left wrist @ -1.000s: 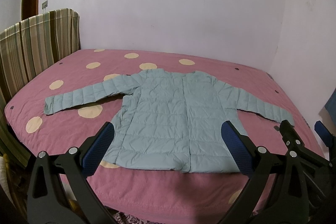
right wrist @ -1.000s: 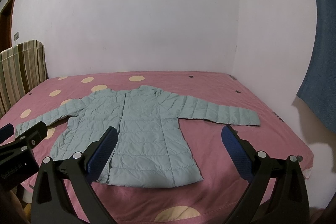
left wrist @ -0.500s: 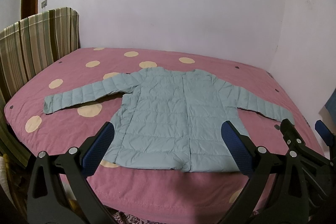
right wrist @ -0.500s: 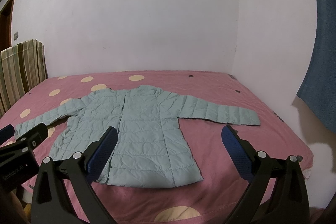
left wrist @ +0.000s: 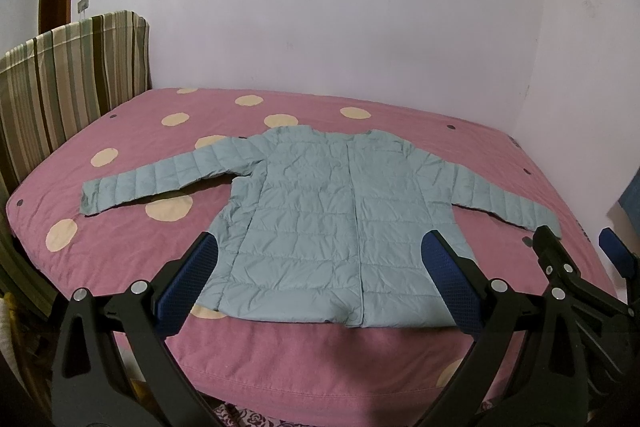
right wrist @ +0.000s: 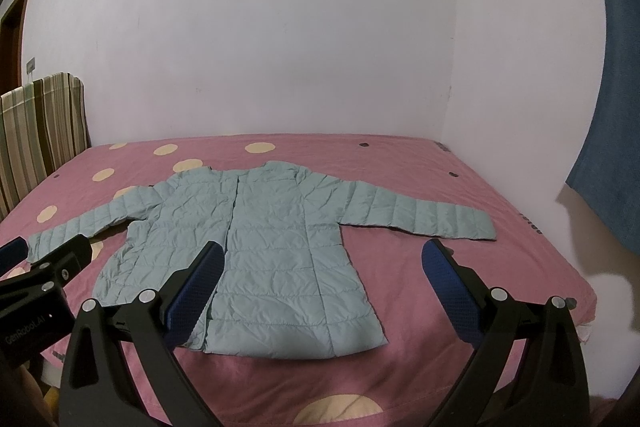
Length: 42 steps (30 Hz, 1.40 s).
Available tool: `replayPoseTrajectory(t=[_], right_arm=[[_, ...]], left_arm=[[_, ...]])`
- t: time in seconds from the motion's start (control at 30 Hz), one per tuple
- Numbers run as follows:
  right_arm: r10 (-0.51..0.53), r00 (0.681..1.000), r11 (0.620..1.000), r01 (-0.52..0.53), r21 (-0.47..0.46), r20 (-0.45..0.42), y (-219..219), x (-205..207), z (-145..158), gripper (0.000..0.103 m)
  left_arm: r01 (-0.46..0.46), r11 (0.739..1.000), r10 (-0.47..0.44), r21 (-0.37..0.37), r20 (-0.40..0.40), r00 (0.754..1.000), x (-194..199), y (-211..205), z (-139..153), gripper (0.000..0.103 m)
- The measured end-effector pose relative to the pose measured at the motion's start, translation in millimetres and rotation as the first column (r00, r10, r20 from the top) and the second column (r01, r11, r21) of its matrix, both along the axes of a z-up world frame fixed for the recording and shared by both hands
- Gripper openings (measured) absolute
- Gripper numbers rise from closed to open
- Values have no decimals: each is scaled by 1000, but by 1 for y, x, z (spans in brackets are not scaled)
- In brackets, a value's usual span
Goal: Fold large clothes
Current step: 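Grasp the jacket sleeve cuff with the right gripper and lift it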
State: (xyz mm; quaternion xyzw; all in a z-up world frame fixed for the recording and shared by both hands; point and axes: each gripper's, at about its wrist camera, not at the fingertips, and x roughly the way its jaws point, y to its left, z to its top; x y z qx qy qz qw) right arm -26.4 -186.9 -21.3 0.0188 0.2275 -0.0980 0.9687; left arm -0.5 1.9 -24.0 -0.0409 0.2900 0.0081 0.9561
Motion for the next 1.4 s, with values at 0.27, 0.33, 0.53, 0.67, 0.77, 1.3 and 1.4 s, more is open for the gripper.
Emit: replayPoseTrajectory(t=[0.27,0.33,0.53,0.67,0.77,1.3,1.4], right_arm=[[28,999,997,-26,72,-30,-15,18,-26,98],[25,999,993,-21,115,-30,-28,28,-35,98],[-44,999,975,49,215,-27,-86,65,-62,98],[-120,988,959,141,247,-99,-140,106,-87,98],[-156,980,928,187,321,-119,-178,130,-103,98],[-418,873,571,469,674,-253,-364,171,-191,67],[-445,856,503,483,717,-264,-385,167,-206,67]], left_arm=[[-40,999,38,-31,-54,998,26,13,-9,101],[-67,998,65,-23,-65,996,38,19,-16,101],[-151,988,150,0,-108,983,86,48,-45,101],[-221,975,216,-9,-176,960,124,79,-70,101],[-292,956,278,-37,-206,938,145,108,-86,101],[-516,856,496,42,-352,794,195,177,-163,101],[-527,848,509,54,-360,782,196,177,-169,101]])
